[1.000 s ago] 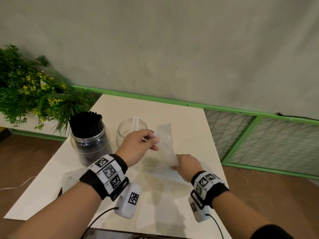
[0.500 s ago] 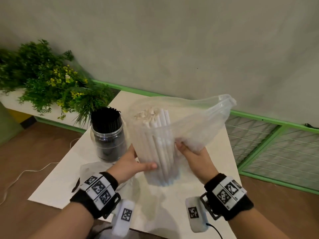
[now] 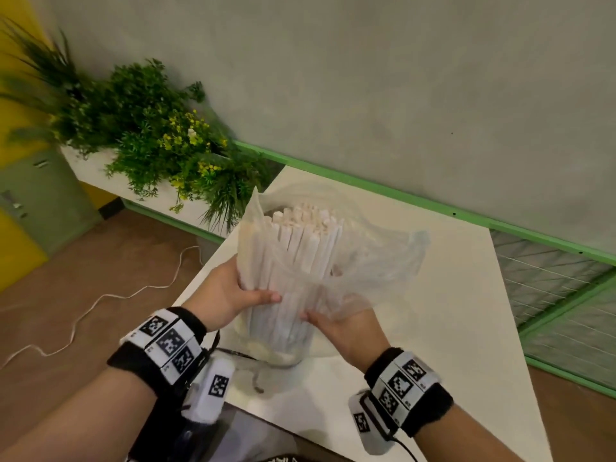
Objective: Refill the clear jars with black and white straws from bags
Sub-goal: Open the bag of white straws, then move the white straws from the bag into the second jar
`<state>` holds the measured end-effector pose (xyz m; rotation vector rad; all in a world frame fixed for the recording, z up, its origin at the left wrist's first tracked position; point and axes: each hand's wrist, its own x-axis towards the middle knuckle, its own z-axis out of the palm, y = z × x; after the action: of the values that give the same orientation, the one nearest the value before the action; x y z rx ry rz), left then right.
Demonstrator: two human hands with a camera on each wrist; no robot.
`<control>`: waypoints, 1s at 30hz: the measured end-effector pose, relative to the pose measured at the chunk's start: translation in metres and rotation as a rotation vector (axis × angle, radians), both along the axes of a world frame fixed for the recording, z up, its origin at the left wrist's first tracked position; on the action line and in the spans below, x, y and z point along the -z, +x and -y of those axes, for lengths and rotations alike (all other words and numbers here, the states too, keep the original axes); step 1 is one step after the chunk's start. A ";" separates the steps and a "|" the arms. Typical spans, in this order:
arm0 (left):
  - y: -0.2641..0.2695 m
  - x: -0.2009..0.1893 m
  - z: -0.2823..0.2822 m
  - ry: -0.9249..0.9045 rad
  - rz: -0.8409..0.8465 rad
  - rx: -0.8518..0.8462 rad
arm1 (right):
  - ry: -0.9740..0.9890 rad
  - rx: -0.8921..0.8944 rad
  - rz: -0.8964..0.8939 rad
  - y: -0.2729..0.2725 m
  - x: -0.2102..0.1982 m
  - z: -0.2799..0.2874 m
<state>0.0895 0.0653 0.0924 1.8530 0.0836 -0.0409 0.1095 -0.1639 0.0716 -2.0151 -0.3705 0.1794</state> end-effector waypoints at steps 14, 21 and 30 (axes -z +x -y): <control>0.005 0.065 -0.018 0.119 -0.144 -0.089 | -0.271 0.149 -0.265 -0.008 0.064 -0.040; 0.002 0.058 -0.037 0.057 -0.255 0.182 | -0.441 0.137 -0.278 -0.014 0.070 -0.043; 0.006 -0.028 -0.043 -0.005 -0.130 0.146 | -0.409 0.196 -0.252 -0.009 0.067 -0.052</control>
<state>0.0960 0.1085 0.1204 1.8476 0.0384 -0.2635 0.1006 -0.1114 0.0043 -2.3792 0.0302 0.4081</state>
